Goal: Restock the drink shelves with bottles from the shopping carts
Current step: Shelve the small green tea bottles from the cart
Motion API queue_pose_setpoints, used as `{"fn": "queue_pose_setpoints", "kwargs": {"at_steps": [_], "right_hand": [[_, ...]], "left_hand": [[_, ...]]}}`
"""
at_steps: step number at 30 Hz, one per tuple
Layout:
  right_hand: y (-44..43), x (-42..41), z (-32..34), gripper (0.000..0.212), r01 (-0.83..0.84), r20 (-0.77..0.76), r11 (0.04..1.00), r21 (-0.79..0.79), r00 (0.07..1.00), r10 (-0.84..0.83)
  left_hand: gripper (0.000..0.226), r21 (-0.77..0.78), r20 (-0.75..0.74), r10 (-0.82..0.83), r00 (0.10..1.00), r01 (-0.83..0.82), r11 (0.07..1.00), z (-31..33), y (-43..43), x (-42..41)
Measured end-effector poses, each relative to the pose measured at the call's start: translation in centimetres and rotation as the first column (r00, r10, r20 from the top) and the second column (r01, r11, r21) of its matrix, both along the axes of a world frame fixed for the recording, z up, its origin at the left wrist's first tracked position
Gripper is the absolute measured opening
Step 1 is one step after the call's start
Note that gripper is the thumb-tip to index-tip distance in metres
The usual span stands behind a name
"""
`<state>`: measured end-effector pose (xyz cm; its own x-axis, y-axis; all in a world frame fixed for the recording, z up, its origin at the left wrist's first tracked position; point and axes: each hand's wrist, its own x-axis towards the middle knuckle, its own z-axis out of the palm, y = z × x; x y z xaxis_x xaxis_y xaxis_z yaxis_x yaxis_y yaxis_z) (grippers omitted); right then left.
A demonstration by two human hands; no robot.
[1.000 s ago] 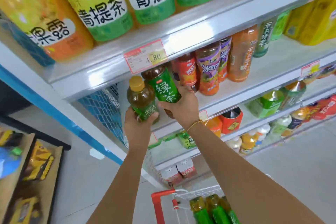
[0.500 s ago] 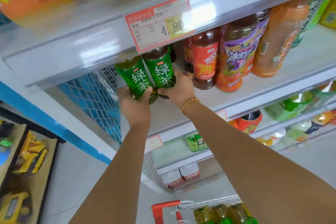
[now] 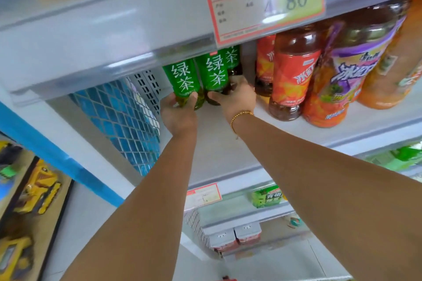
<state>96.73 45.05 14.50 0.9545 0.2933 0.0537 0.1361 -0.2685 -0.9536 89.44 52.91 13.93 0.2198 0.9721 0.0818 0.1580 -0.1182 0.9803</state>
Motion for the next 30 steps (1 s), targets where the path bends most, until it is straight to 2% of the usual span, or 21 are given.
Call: {"fn": "queue_pose_setpoints", "kwargs": {"at_steps": [5, 7, 11, 17, 23, 26, 29, 30], "right_hand": [[1.6, 1.4, 0.2, 0.057, 0.005, -0.185, 1.0, 0.015, 0.983, -0.002], [1.9, 1.5, 0.5, 0.059, -0.001, -0.19, 1.0, -0.009, 0.982, -0.001], [2.4, 1.4, 0.6, 0.052, 0.014, -0.189, 1.0, -0.016, 0.982, -0.017], [3.9, 1.8, 0.3, 0.041, 0.039, -0.19, 0.996, -0.086, 0.98, -0.055], [4.4, 2.4, 0.6, 0.048, 0.06, -0.209, 0.991, -0.117, 0.974, -0.084], [4.1, 2.4, 0.7, 0.051, 0.034, -0.18, 0.991, -0.133, 0.982, -0.058], [3.6, 2.5, 1.5, 0.056, -0.042, -0.218, 0.99, -0.134, 0.976, 0.012], [3.2, 2.1, 1.9, 0.056, -0.09, -0.236, 0.989, -0.118, 0.97, 0.06]], "left_hand": [[0.04, 0.031, 0.006, 0.007, 1.0, -0.007, 0.999, -0.7, 2.2, 1.2], [0.037, 0.002, 0.026, 0.0, 1.0, 0.0, 1.0, -0.5, 2.9, 1.7], [0.047, -0.038, 0.001, 0.003, 1.0, -0.003, 0.999, -0.3, 4.2, 2.3], [0.048, -0.157, 0.095, -0.015, 0.995, 0.03, 0.987, 0.6, 5.0, 2.8], [0.039, -0.204, 0.136, -0.014, 0.991, 0.041, 0.978, 1.1, 5.0, 2.9], [0.043, -0.211, 0.028, -0.077, 0.997, 0.082, 0.974, 1.1, 4.8, 2.5], [0.023, -0.186, -0.15, -0.131, 0.98, 0.103, 0.977, 2.0, 3.4, 1.7], [0.023, -0.173, -0.21, -0.169, 0.963, 0.134, 0.976, 2.3, 2.7, 1.3]]}}
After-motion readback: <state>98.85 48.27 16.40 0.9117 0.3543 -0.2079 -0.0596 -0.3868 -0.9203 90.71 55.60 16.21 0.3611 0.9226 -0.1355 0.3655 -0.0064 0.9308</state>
